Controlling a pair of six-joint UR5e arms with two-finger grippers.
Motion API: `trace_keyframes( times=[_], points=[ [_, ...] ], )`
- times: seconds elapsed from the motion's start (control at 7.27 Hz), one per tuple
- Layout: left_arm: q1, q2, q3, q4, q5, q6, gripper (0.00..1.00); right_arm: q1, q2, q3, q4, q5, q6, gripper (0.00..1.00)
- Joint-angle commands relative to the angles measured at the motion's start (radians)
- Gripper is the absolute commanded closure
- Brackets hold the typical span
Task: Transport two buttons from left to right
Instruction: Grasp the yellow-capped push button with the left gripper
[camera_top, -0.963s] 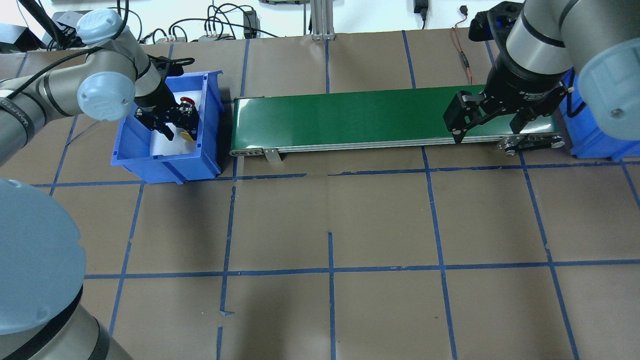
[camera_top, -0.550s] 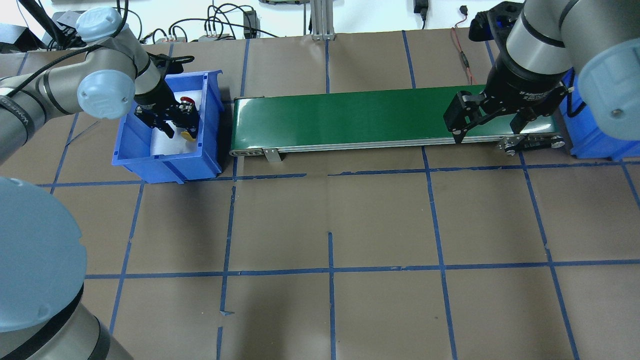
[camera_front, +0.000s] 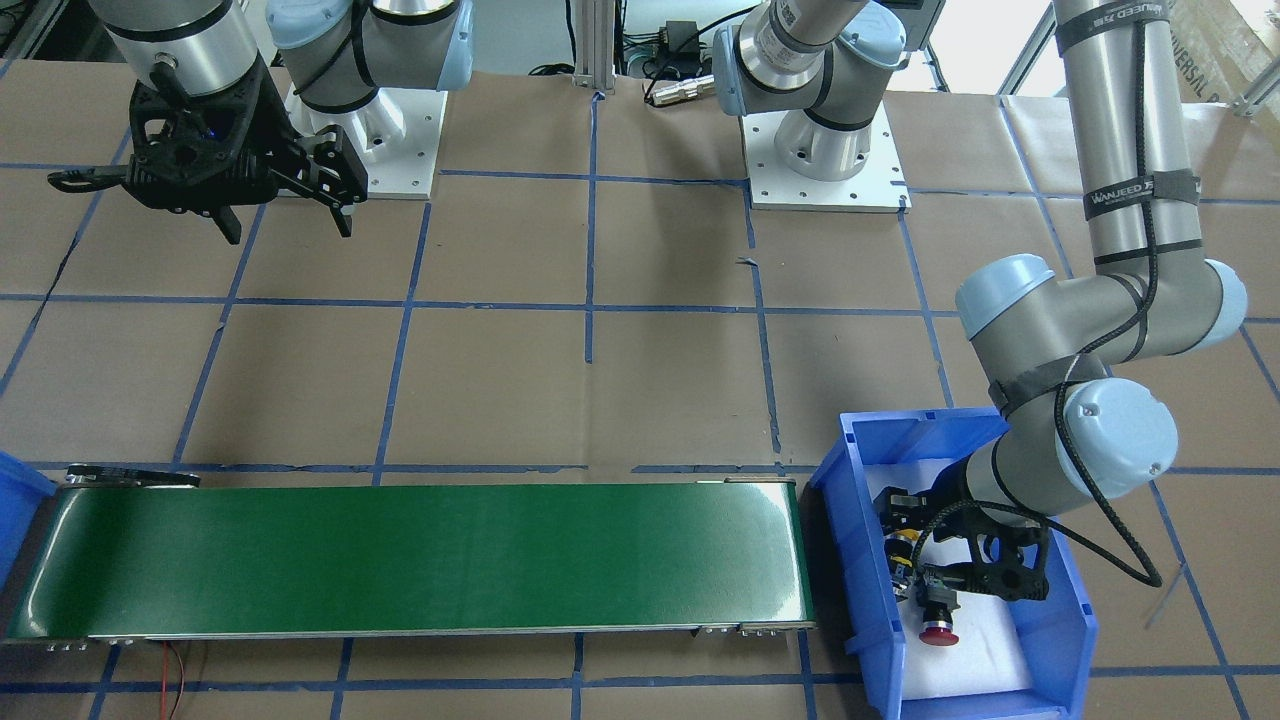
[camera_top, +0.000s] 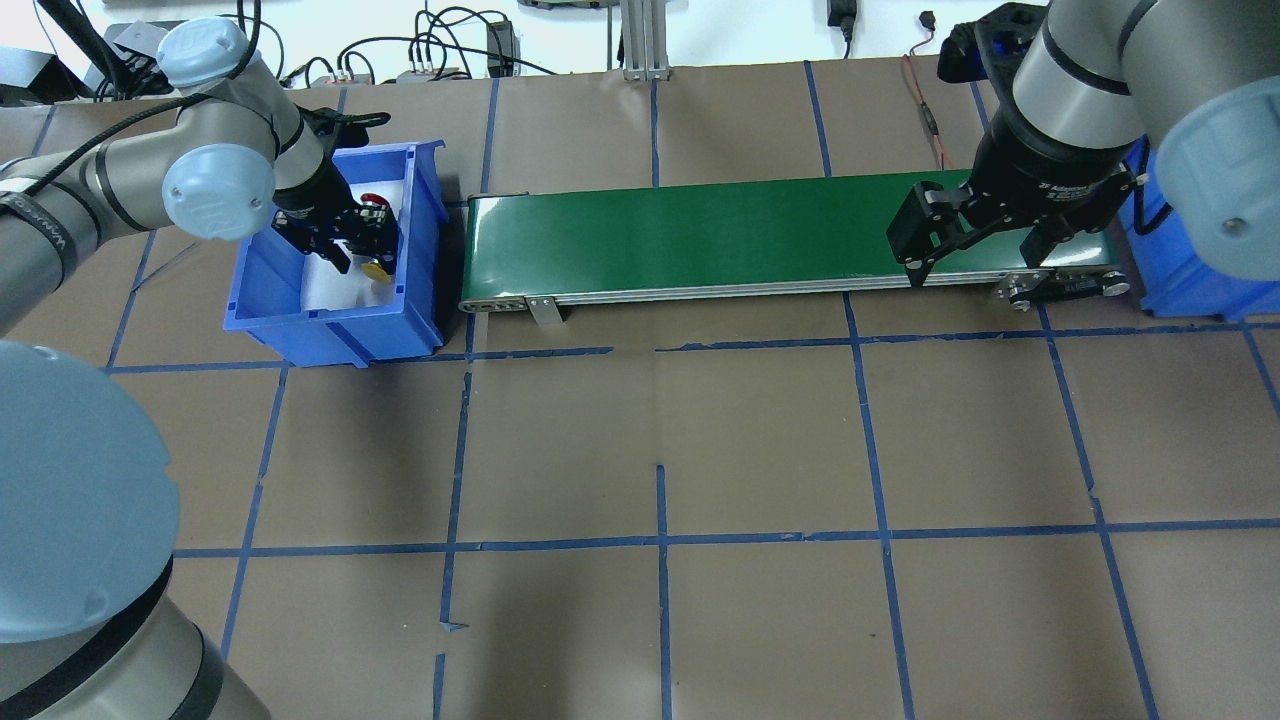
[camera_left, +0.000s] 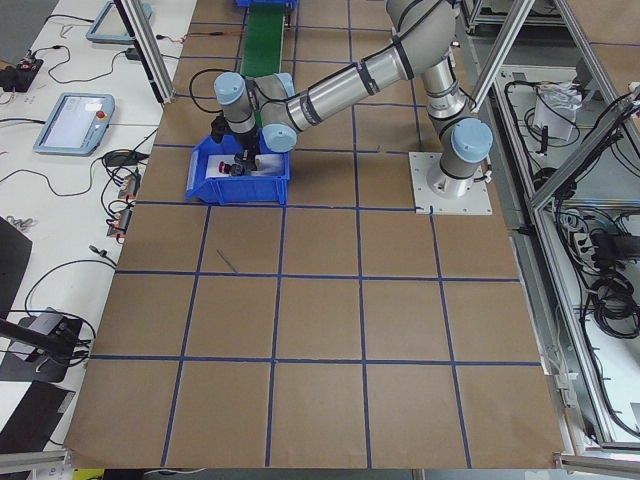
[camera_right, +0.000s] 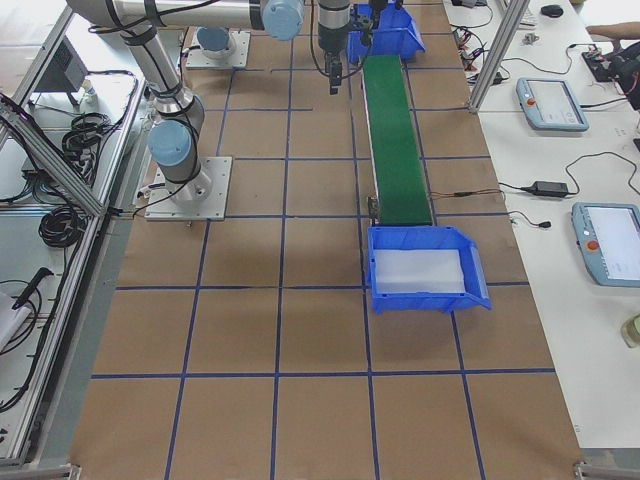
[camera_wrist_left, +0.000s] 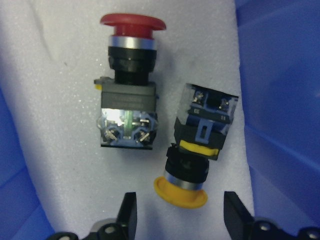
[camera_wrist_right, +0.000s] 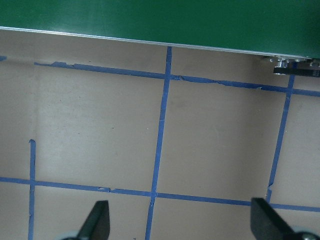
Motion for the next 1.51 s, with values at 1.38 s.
trace_keyframes(
  times=[1.38],
  points=[
    [-0.003, 0.061, 0.001, -0.013, 0.011, 0.001, 0.64, 0.0, 0.0, 0.002, 0.001, 0.0, 0.0, 0.0]
  ],
)
